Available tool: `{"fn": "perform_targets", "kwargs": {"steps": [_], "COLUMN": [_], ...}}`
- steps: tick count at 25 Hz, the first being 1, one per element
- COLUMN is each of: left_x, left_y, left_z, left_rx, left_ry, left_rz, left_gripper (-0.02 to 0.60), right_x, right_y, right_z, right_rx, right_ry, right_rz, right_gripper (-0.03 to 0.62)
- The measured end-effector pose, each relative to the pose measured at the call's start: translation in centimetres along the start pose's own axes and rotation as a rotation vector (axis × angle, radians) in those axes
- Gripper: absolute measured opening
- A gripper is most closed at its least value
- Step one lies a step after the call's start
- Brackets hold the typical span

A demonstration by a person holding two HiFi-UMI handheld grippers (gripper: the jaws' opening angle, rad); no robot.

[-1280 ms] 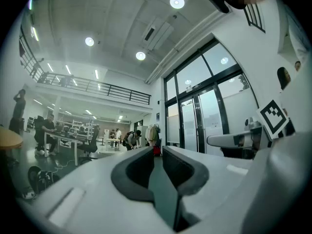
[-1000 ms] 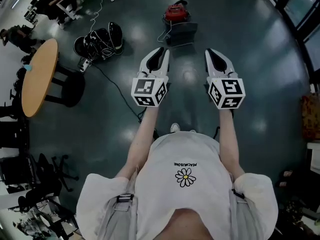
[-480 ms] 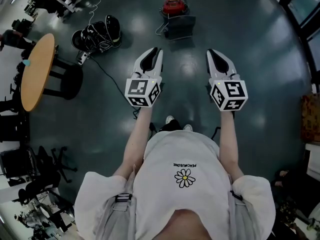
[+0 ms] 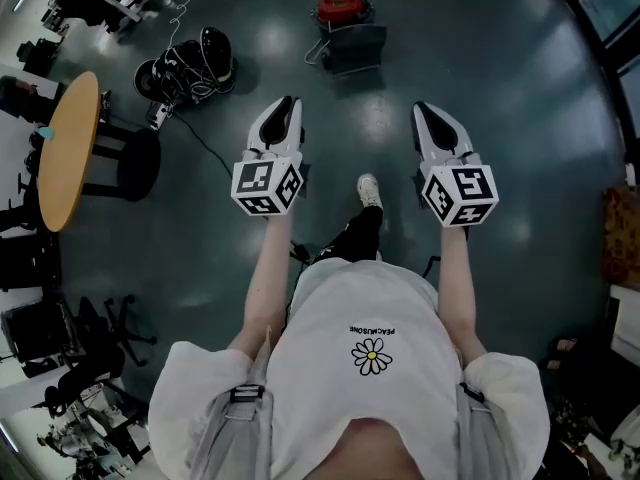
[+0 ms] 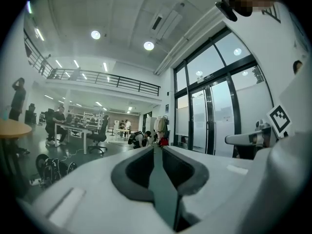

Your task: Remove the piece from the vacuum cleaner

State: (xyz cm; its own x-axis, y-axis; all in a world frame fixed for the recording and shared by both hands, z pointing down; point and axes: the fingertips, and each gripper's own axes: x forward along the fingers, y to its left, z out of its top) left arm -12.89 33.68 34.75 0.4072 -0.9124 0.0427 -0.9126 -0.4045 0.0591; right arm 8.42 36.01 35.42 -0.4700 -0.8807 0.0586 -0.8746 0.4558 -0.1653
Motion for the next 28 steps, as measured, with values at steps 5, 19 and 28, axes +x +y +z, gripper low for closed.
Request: {"fn": "perform_targets", "kwargs": {"steps": [5,19,28], "left_x": [4.4,19.4,24.4], "left_y": [2.4,6.9,7.9], "left_z": [0.1,0.6,0.0], "left_rx": [-0.053,-0.035,-0.05], "left_ry": [-0.09,-0.037,-0.032], "left_rz": [0.035,-0.003,-0.033], "left_gripper": [0.057,0.055,0.055], "right_x": [5.0,20.8,25.6], "right_y": [-2.3,-8.2,-10.4], "right_z": [0.5,2.1,1.5], "right_rx": [-0.062,-0.097,-0.091], "right_ry": [0.019,0.112,0.128], "right_rz": [0.045,0.146,0.154], "right_gripper": [0.025,0.026,0.026]}}
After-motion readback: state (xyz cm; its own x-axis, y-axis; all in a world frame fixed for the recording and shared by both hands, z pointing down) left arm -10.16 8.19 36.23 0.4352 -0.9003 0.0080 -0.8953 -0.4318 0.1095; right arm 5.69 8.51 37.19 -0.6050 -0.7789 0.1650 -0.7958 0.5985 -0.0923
